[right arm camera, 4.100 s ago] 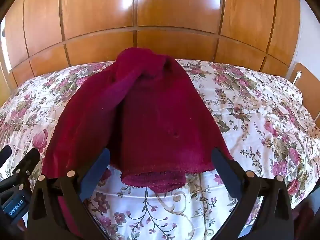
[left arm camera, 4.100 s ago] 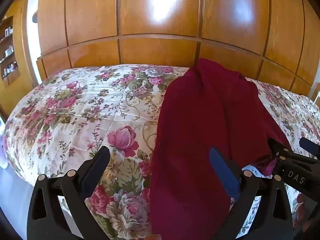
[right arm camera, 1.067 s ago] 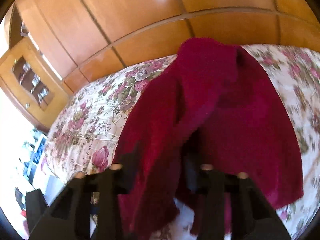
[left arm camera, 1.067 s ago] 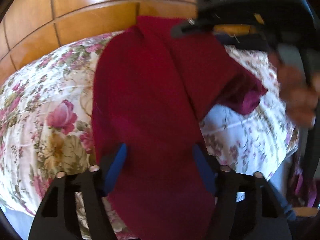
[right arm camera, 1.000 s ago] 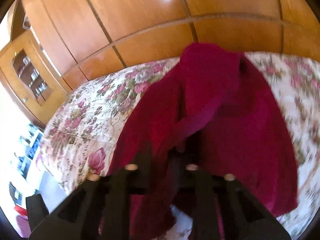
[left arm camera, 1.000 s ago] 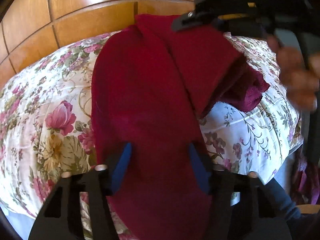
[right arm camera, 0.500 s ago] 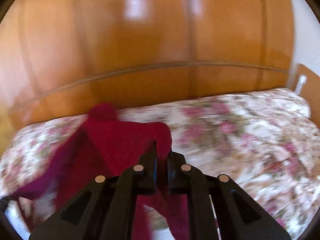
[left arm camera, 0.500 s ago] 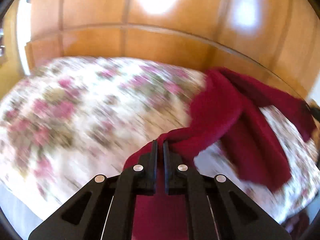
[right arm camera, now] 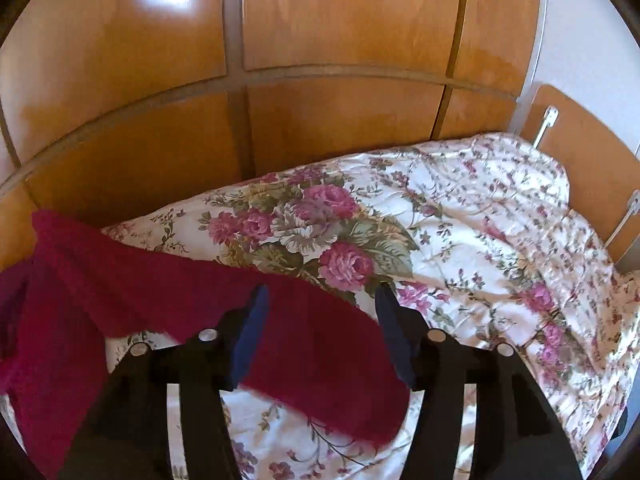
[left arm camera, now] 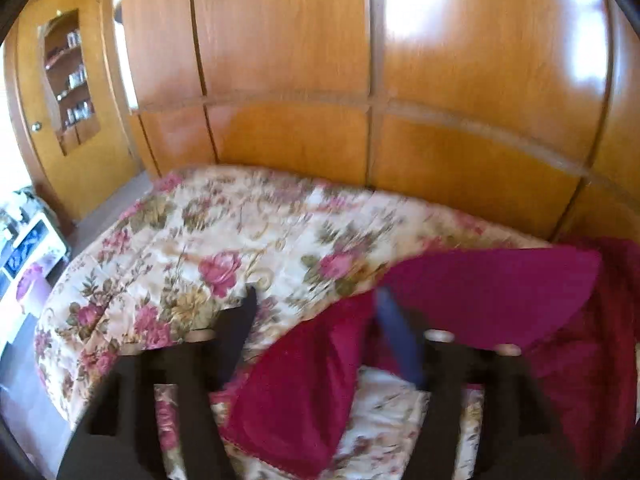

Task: Fold small clothes
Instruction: 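Shake out the held maroon sweater with both grippers and lay it flat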

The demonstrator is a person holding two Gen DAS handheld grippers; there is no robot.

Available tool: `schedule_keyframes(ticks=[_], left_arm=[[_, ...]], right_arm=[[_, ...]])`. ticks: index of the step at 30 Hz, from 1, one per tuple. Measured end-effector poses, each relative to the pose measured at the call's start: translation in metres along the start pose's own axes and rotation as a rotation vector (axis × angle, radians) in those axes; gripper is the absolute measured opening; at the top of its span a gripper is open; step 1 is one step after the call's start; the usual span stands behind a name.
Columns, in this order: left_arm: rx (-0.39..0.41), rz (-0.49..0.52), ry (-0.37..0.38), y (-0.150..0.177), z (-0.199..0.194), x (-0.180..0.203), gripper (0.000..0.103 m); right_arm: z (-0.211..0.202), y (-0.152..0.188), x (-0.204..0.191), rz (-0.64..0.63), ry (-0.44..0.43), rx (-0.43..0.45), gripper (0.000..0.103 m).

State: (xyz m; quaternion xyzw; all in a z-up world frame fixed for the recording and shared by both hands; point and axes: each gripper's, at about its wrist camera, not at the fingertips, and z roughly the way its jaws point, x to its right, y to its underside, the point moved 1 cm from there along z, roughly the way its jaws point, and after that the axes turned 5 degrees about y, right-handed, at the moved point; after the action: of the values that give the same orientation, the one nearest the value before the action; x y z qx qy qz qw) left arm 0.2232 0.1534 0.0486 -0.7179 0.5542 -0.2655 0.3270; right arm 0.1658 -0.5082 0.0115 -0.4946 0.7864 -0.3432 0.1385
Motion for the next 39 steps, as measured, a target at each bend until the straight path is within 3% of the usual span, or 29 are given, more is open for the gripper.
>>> schedule_keyframes(ticks=[2,4,7,9,11,13,15,16,17,18,19,23,29,34,35,37,39], left_arm=[[-0.002,0.018,0.074,0.010,-0.006,0.015,0.068],[-0.056,0.009,0.221,0.038,-0.014,0.034,0.068],[-0.226,-0.029,0.461,0.090,-0.015,0.069,0.062],[-0.357,-0.077,0.611,0.125,-0.010,0.093,0.059],[-0.443,-0.115,0.702,0.151,-0.009,0.114,0.059],[-0.465,-0.119,0.760,0.169,-0.017,0.137,0.059],[-0.454,-0.087,0.772,0.175,-0.024,0.156,0.059],[-0.457,-0.077,0.780,0.176,-0.024,0.163,0.034],[-0.479,-0.067,0.802,0.177,-0.023,0.168,0.015],[-0.506,-0.060,0.815,0.177,-0.022,0.174,0.011],[-0.485,-0.063,0.810,0.171,-0.023,0.172,0.011],[-0.423,-0.087,0.877,0.143,-0.055,0.151,0.010],[-0.315,-0.047,0.877,0.106,-0.126,0.073,0.009],[-0.360,-0.063,0.851,0.118,-0.146,0.015,0.015],[-0.348,-0.092,0.830,0.125,-0.144,0.004,0.021],[-0.325,-0.136,0.739,0.140,-0.135,-0.008,0.049],[-0.349,-0.215,0.718,0.159,-0.119,-0.020,0.050]], right_arm=[[-0.021,0.016,0.000,-0.016,-0.043,0.018,0.066],[-0.041,0.036,-0.006,-0.037,-0.143,0.004,0.067],[-0.054,0.080,-0.024,-0.069,-0.367,-0.138,0.066],[-0.056,0.105,-0.038,-0.078,-0.470,-0.229,0.065],[-0.055,0.135,-0.055,-0.080,-0.562,-0.339,0.058],[-0.056,0.151,-0.068,-0.116,-0.563,-0.367,0.053],[-0.059,0.165,-0.080,-0.150,-0.571,-0.391,0.038],[-0.062,0.167,-0.083,-0.167,-0.570,-0.381,0.033],[-0.064,0.167,-0.084,-0.177,-0.591,-0.377,0.017],[-0.068,0.166,-0.085,-0.175,-0.607,-0.376,0.008],[-0.073,0.163,-0.084,-0.177,-0.605,-0.362,0.007],[-0.119,0.137,-0.069,-0.169,-0.663,-0.239,0.007],[-0.190,0.116,-0.035,-0.148,-0.755,-0.097,0.007],[-0.190,0.146,-0.020,-0.170,-0.689,-0.145,0.007],[-0.179,0.158,-0.017,-0.163,-0.659,-0.186,0.007],[-0.159,0.179,-0.012,-0.156,-0.606,-0.244,0.007],[-0.143,0.195,-0.008,-0.146,-0.577,-0.293,0.007]])
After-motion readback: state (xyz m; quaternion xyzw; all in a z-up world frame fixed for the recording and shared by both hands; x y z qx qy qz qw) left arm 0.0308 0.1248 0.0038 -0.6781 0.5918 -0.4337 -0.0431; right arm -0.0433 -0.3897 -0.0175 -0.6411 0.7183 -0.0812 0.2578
